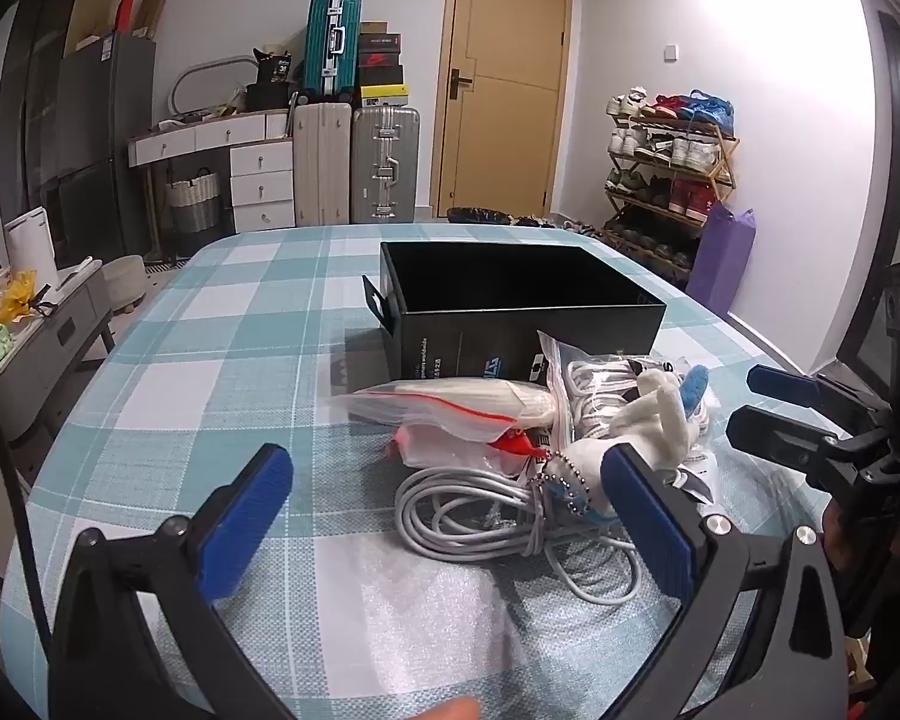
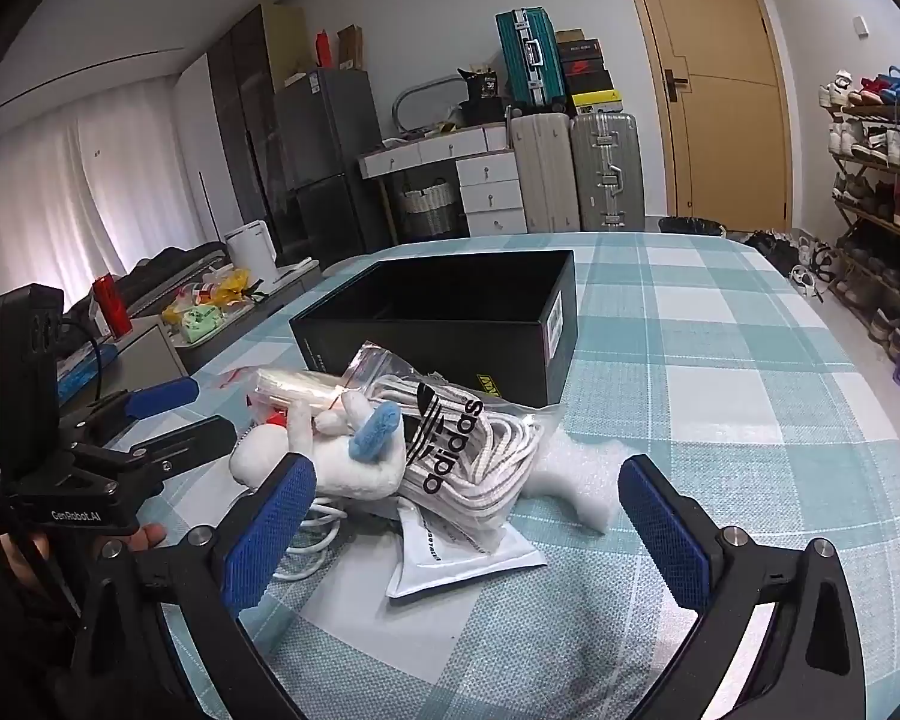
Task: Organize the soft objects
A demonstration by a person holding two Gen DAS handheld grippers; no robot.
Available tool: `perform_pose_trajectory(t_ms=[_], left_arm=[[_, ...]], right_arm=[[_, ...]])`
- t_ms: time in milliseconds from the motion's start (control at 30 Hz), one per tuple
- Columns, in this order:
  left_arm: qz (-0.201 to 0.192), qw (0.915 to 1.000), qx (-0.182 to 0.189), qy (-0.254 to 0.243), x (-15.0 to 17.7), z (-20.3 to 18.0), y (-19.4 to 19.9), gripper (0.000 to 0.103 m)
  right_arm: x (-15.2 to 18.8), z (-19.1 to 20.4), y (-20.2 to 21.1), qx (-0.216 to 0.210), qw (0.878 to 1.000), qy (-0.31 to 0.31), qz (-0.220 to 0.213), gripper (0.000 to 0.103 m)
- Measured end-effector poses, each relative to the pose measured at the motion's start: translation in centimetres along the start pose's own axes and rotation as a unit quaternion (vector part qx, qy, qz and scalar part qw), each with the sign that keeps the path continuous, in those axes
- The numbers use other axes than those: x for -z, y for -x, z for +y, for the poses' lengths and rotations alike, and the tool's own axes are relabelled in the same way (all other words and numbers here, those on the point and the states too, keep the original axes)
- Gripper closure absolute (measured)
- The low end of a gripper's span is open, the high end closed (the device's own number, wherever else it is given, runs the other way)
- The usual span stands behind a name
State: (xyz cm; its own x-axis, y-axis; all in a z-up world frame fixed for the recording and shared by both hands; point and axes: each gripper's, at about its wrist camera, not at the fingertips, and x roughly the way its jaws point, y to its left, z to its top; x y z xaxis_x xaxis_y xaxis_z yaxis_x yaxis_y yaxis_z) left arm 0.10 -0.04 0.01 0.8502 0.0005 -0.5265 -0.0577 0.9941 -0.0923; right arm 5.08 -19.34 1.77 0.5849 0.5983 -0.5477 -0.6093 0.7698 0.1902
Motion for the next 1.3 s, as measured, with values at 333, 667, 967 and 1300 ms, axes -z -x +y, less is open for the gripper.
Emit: perform_pose_trajectory(t_ms=[333,667,967,1300], left_arm=[[-0.001,1.0,0.001,-0.001,0.06,0.21,0.34,0.0],[-0.002,1.0,0.001,-0.002,0.05,0.18,0.41,0.0],[-0.002,1.0,0.0,-0.004,0.03,0.14,0.45,0.0],[-0.002,1.0,0.0,-0.005,0.05,0.06,0.45,0.0]], right_arm=[[0.22,-0.3,-0.16,-0.001,1.0,-0.004,0.0,0.001],[0.24,-0.35,-0.17,-0.001,1.0,-0.005,0.0,0.001],[0.22,-0.42,-0.33,-0.003,1.0,-0.005,0.001,0.001],[0.3,-0.26,-0.31,-0.005,1.0,-0.005,0.003,0.001]])
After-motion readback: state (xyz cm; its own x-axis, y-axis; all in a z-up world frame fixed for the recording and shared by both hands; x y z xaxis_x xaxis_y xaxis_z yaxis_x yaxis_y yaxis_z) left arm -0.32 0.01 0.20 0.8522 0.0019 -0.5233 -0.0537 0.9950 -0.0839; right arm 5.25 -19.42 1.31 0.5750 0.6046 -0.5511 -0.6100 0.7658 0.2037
